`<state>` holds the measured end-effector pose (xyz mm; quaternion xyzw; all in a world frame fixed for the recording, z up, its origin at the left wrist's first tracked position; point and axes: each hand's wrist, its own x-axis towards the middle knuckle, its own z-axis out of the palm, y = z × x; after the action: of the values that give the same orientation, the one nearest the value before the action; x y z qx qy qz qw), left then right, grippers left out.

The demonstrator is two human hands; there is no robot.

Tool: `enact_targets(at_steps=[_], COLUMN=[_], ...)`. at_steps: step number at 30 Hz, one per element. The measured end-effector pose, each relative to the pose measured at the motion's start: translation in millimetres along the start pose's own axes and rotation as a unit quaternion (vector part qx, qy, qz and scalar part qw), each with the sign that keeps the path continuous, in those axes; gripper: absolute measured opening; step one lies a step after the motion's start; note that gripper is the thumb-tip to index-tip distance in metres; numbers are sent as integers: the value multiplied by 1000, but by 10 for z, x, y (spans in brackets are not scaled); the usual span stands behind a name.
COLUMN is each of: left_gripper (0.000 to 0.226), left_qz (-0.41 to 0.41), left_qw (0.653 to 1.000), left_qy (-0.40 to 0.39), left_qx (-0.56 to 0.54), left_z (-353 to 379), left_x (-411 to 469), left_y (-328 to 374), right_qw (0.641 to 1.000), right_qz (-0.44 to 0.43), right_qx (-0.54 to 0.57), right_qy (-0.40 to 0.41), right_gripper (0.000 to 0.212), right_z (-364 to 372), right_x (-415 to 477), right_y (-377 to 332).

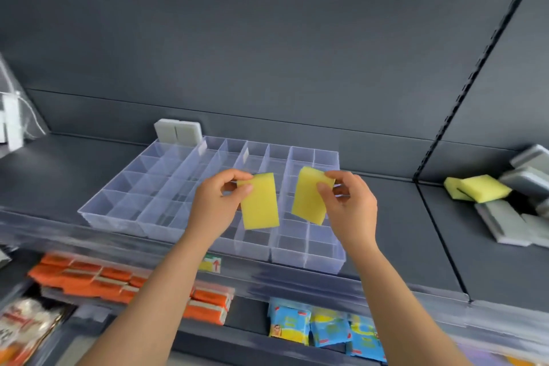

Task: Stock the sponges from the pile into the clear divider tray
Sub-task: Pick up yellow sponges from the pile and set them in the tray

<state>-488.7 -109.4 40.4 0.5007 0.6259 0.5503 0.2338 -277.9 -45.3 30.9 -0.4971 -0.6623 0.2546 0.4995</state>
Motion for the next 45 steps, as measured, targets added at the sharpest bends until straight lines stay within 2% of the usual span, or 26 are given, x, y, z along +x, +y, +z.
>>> enact_targets(at_steps=[7, 11, 18, 23, 35, 45], left_gripper=[33, 28, 21, 12, 17, 15], left_qz=[9, 18, 11, 46, 141, 163], left_qw=[1000, 1000, 998, 990, 957, 931], left_qy=[8, 17, 43, 55, -66, -125], left_qx=[1, 2, 44, 121, 246, 302], left_z=[-581, -737, -891, -970, -1044, -953], left_x=[345, 666, 1260, 1658, 2491, 2638], left_y=[-235, -355, -614, -766, -1050, -1232], right_qw=[1000, 1000, 999, 997, 994, 979], right_qz=[5, -10, -23, -32, -1, 7], right_qx=[-6, -6, 6, -7, -94, -191], right_qy=[-12, -22, -49, -65, -50, -73], right_gripper=[14, 14, 14, 13, 9, 9], right_z=[659, 982, 1538, 1891, 2488, 2712], right_x=[115, 351, 816, 1077, 1457, 1463], right_y=[-276, -312, -325, -321, -290, -131])
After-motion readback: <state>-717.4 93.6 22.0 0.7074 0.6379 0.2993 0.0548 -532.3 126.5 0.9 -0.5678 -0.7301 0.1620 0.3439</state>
